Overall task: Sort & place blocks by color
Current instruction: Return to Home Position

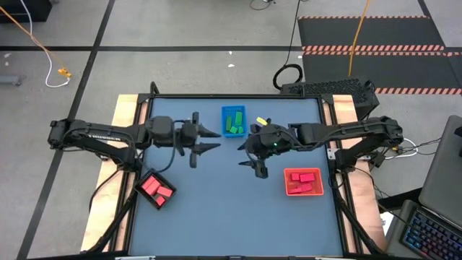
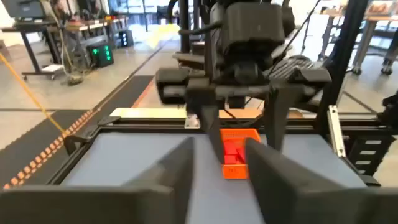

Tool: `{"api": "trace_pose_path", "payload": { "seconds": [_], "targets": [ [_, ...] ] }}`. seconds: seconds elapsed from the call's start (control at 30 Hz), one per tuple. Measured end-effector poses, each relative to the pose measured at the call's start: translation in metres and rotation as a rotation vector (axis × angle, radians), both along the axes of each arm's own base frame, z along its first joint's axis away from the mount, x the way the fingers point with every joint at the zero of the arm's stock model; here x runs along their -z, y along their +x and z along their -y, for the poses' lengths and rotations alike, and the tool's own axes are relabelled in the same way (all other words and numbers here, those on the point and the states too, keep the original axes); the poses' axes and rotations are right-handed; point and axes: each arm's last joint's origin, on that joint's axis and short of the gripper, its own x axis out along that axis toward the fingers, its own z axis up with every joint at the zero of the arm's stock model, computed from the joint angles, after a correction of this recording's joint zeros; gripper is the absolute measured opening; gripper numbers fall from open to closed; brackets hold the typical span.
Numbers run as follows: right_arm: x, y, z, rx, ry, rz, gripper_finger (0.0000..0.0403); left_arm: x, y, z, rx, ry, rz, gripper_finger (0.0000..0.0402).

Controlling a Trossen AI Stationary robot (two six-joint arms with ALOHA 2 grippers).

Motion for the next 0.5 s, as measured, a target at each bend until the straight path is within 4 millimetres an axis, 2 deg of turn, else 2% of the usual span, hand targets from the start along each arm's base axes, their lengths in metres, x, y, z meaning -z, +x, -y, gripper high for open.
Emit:
{"api": "trace_pose_path", "payload": {
  "seconds": [0.1,0.13,0.27,0.3,0.5],
  "targets": [
    [-0.007,-0.01,-0.004,0.0,-0.019,0.003,0.0178,0.008,-0.013,0.0,0.009,0.006,0.029,0.0047],
    [-0.009,-0.013,-0.005,-0.01,-0.022,0.018,0.0149,0.011,-0.019,-0.001,0.006,0.008,0.033,0.0025],
    [-0.008,-0.037,-0.007,-0.033,-0.024,0.055,0.0026,0.018,-0.046,-0.005,-0.016,-0.013,0.086,0.0013],
    [-0.007,-0.044,-0.007,-0.03,-0.019,0.068,0.0014,0.02,-0.053,-0.006,-0.022,-0.028,0.087,0.0007],
    [0.019,-0.09,0.003,0.063,0.023,0.104,0.0002,0.04,-0.091,-0.005,-0.039,-0.08,0.05,0.0002]
  ]
}}
